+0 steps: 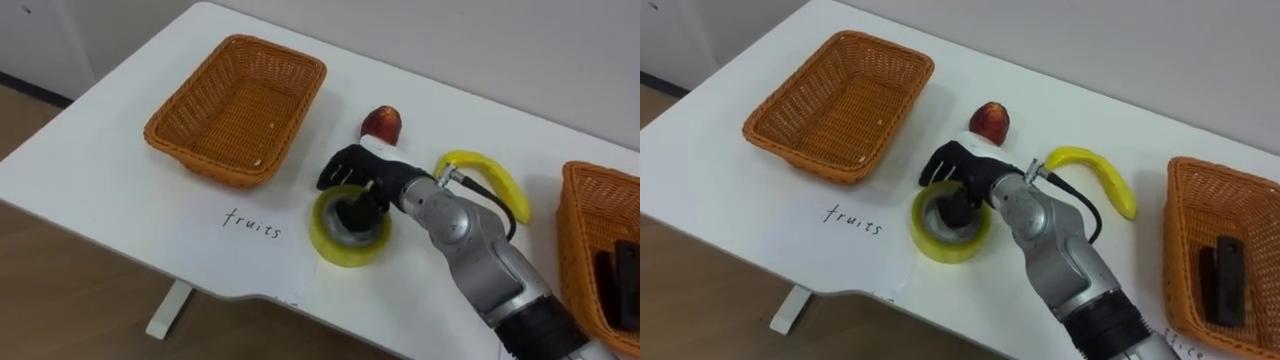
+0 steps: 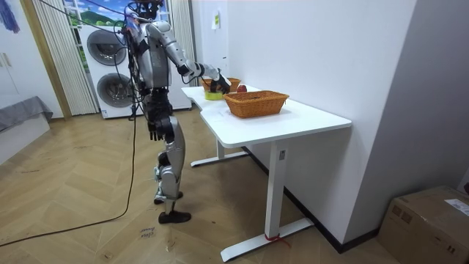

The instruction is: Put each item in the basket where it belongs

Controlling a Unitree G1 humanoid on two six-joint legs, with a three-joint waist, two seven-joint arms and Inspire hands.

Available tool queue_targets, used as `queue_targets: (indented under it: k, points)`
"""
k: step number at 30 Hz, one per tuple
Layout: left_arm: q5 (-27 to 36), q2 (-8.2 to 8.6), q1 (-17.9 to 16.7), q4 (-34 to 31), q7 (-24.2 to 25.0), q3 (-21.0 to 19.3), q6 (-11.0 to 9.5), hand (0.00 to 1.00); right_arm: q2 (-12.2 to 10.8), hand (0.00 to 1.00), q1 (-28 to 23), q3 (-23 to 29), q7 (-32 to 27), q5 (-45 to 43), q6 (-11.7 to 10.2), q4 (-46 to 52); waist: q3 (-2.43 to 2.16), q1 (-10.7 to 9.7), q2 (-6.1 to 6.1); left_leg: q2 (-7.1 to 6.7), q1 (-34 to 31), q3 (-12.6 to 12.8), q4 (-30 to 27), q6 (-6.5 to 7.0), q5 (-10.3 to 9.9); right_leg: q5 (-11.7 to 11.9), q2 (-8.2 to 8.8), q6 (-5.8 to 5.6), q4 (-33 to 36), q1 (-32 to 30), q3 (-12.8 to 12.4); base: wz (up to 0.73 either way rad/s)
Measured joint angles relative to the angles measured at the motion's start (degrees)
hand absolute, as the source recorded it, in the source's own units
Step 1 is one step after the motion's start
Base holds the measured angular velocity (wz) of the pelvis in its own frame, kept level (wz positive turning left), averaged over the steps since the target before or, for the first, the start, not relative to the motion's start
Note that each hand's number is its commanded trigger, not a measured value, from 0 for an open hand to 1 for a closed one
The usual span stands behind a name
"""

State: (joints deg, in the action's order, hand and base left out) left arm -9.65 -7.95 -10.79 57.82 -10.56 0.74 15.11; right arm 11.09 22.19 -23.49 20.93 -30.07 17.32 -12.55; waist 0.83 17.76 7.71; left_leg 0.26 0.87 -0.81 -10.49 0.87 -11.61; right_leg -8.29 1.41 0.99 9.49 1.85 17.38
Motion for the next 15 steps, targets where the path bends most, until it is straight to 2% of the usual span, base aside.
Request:
queue_targets:
  k: [5, 9, 15]
  points:
    - [0.0, -0.10, 0.2, -0.7, 0.1, -0.3, -0.1, 0.00, 0.1, 1.00, 0.2, 0.0, 2.2, -0.8, 0.4, 0.9, -0.02, -0.1, 0.03, 0.11, 0.4, 0.2, 0.5, 0.01, 0.0, 0.0, -0.06, 0.00, 0.0, 0.0, -0.1, -0.01]
    - [0.0, -0.83, 0.2, -2.0, 0.8, -0.5, -0.1, 0.00, 0.2, 1.00, 0.2, 0.0, 4.2, -1.0, 1.1, 2.0, -0.02, -0.2, 0.01, 0.21, 0.7, 0.5, 0.8, 0.01, 0.0, 0.0, -0.12, 0.00, 0.0, 0.0, -0.1, -0.05]
    - [0.0, -1.39, 0.2, -2.1, 1.0, -0.5, -0.2, 0.00, 0.5, 1.00, 0.2, 0.1, 4.3, -1.2, 1.0, 2.3, -0.09, -0.5, 0.10, 0.12, 0.7, 0.5, 0.8, 0.04, 0.0, 0.0, -0.07, 0.00, 0.0, 0.1, -0.1, 0.00]
